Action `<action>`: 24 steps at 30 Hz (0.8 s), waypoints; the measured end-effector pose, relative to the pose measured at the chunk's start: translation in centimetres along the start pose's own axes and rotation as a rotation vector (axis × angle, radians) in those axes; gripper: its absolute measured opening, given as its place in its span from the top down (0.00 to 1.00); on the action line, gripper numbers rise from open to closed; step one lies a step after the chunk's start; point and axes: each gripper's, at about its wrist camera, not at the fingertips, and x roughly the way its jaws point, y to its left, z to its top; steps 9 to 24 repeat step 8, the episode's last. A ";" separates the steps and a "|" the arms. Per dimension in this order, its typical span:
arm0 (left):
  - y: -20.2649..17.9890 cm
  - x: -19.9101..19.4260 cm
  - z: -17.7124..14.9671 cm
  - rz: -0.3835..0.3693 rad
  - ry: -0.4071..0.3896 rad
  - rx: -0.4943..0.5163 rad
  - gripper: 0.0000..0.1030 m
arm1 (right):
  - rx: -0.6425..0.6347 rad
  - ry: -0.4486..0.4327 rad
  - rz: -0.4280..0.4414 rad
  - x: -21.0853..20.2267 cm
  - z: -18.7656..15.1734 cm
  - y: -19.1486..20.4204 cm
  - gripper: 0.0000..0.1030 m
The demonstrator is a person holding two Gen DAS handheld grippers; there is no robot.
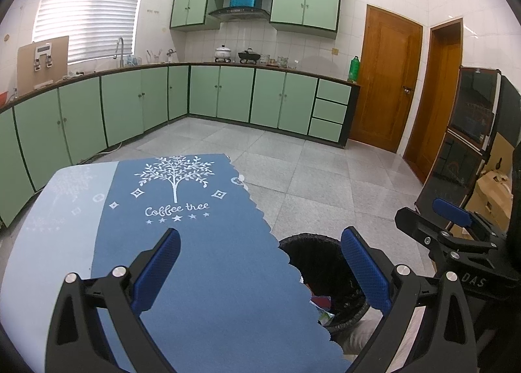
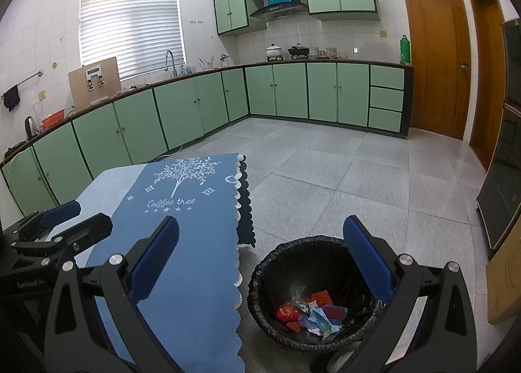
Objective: Collect trash
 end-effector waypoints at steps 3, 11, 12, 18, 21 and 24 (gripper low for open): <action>0.0 0.1 0.1 0.001 0.004 -0.002 0.06 | 0.002 0.001 0.000 0.1 -0.1 -0.1 0.05; -0.1 0.2 0.0 0.005 0.006 0.001 0.06 | 0.003 0.002 0.000 0.1 0.0 -0.1 0.05; -0.1 0.2 0.0 0.005 0.006 0.001 0.06 | 0.003 0.002 0.000 0.1 0.0 -0.1 0.05; -0.1 0.2 0.0 0.005 0.006 0.001 0.06 | 0.003 0.002 0.000 0.1 0.0 -0.1 0.05; -0.1 0.2 0.0 0.005 0.006 0.001 0.06 | 0.003 0.002 0.000 0.1 0.0 -0.1 0.05; -0.1 0.2 0.0 0.005 0.006 0.001 0.06 | 0.003 0.002 0.000 0.1 0.0 -0.1 0.05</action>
